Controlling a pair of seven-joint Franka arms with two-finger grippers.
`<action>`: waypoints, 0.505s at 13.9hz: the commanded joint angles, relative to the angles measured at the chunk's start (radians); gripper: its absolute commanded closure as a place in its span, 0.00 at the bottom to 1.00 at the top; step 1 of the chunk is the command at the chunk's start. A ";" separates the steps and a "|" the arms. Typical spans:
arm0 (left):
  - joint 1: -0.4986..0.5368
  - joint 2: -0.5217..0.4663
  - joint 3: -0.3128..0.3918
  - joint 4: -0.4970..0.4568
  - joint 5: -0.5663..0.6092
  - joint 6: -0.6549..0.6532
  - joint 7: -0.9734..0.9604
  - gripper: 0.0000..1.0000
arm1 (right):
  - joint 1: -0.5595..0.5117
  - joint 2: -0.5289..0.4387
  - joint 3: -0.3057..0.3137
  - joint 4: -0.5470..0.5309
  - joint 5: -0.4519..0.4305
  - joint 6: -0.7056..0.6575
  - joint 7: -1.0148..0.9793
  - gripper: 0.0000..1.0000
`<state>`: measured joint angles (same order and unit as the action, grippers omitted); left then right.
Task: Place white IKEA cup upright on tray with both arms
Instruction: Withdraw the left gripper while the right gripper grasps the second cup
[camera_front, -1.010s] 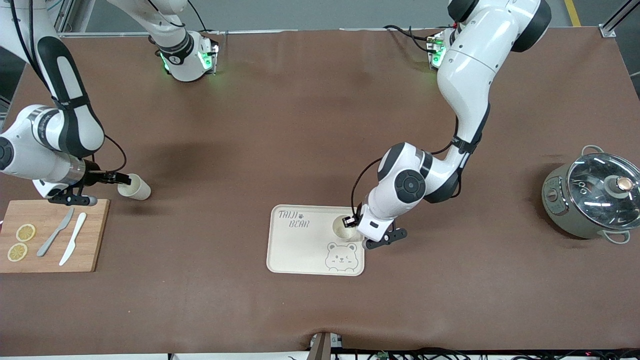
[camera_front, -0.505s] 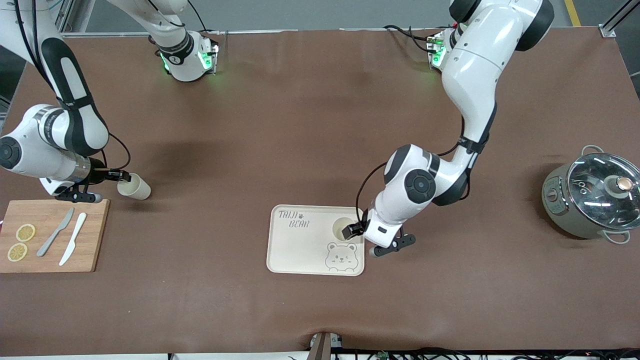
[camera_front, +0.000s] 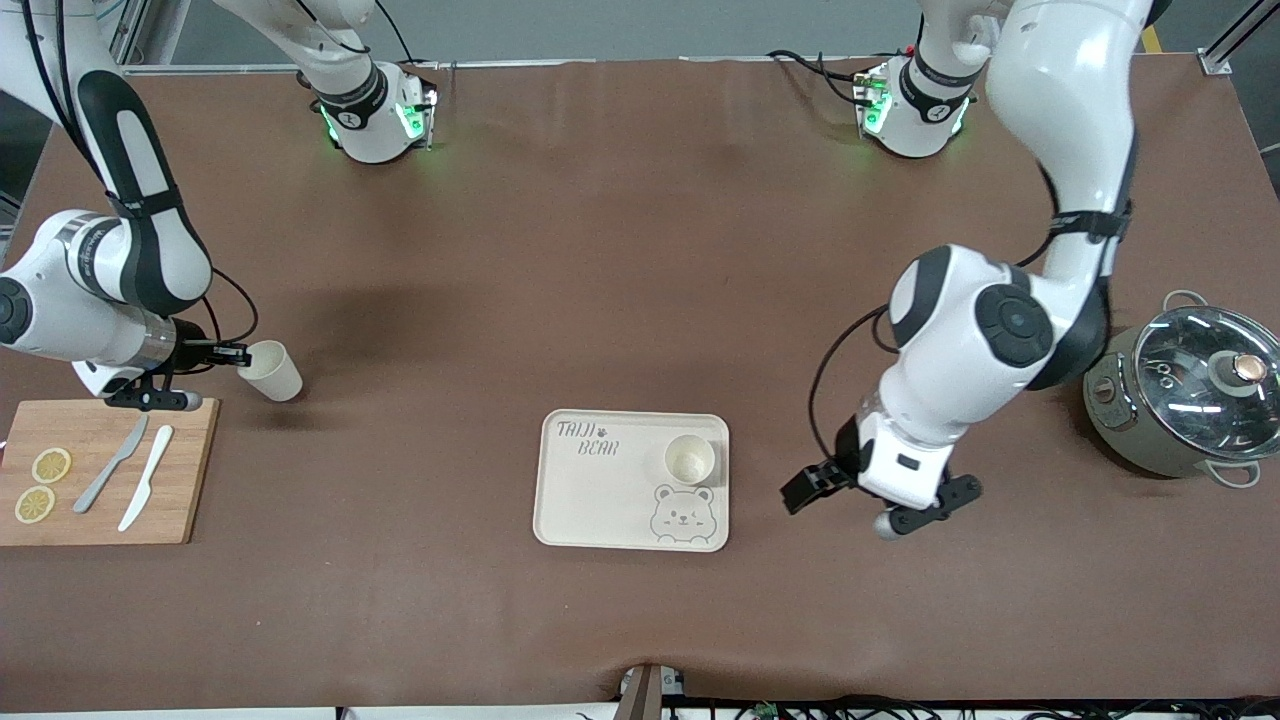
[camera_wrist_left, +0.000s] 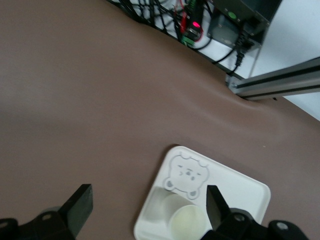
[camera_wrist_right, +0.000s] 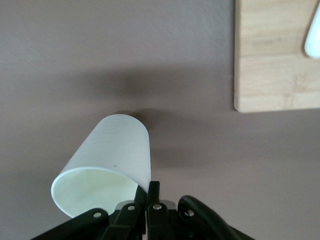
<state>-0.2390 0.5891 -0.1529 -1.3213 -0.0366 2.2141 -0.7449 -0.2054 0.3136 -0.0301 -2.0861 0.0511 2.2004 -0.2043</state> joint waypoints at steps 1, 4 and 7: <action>0.042 -0.089 0.001 -0.038 0.072 -0.098 0.013 0.00 | 0.040 -0.014 0.004 0.066 0.000 -0.101 0.063 1.00; 0.098 -0.135 0.003 -0.038 0.083 -0.181 0.107 0.00 | 0.112 0.002 0.004 0.130 0.004 -0.213 0.242 1.00; 0.185 -0.173 0.003 -0.039 0.083 -0.267 0.205 0.00 | 0.199 0.025 0.004 0.184 0.084 -0.252 0.448 1.00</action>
<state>-0.0975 0.4640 -0.1491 -1.3258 0.0257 2.0075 -0.5958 -0.0556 0.3145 -0.0213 -1.9510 0.0858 1.9758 0.1342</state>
